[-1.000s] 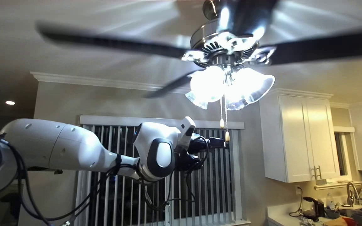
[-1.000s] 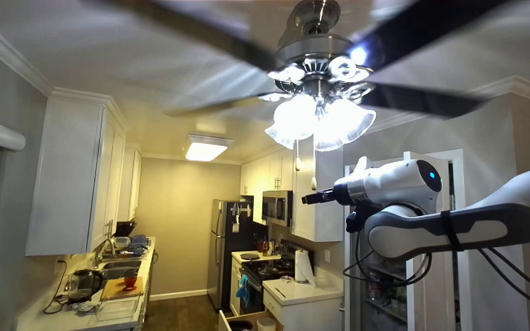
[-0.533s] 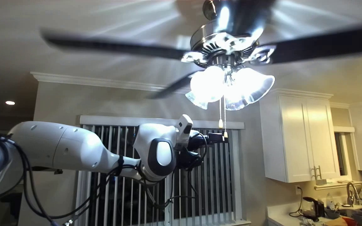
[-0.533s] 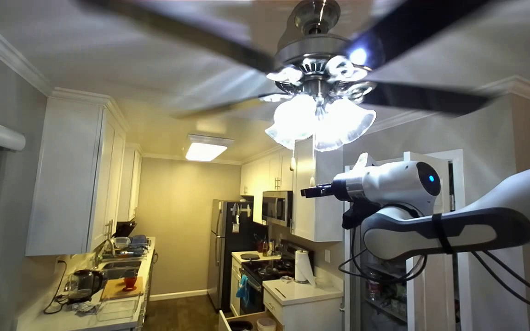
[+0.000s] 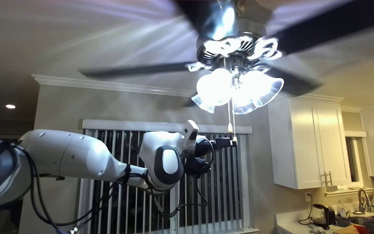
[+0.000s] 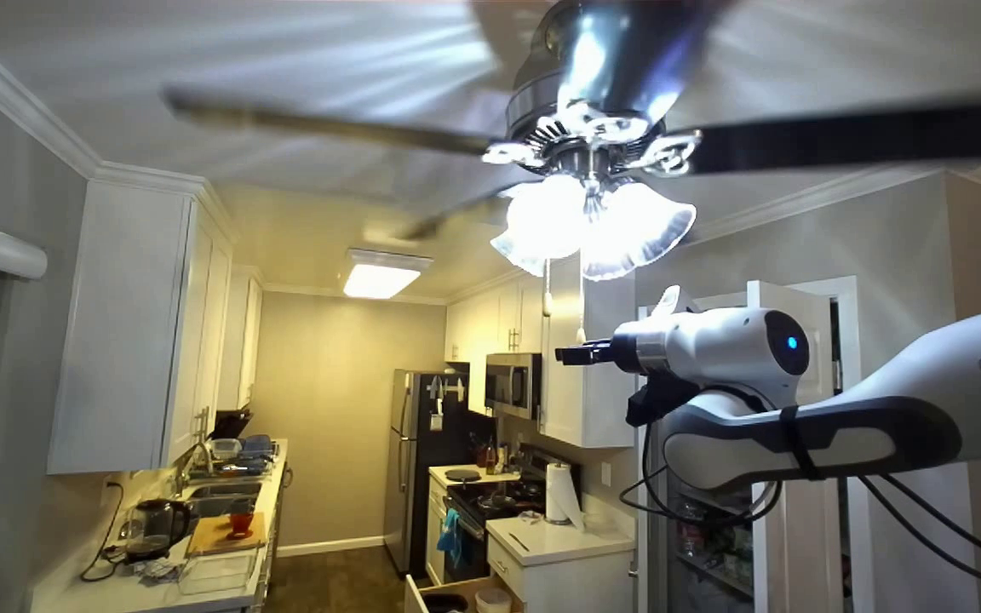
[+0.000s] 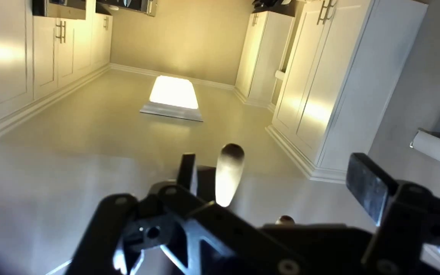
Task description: Pull the longer cord of the ceiling lamp
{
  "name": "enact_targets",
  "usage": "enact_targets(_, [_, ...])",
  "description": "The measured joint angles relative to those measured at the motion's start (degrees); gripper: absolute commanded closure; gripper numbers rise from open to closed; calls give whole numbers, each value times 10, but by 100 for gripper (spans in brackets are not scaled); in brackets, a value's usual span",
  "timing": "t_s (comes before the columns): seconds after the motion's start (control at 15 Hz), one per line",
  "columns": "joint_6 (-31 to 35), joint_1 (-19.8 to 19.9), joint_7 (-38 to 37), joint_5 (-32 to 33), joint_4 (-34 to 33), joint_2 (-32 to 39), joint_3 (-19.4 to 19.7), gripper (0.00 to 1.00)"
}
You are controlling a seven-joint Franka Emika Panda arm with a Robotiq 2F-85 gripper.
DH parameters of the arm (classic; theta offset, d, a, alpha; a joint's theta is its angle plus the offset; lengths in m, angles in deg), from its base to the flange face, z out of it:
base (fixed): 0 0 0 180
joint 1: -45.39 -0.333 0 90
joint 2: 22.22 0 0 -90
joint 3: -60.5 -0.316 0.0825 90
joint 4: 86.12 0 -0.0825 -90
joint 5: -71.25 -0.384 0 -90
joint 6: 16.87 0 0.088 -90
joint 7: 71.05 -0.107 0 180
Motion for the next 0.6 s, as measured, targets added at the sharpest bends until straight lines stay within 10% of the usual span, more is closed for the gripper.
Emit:
enact_targets(0.13, [4, 12, 0, -7, 0, -6, -11, 0])
enact_targets(0.2, [5, 16, 0, -9, -1, -10, -15, 25])
enact_targets(0.6, [6, 37, 0, -12, -1, -24, -28, 59])
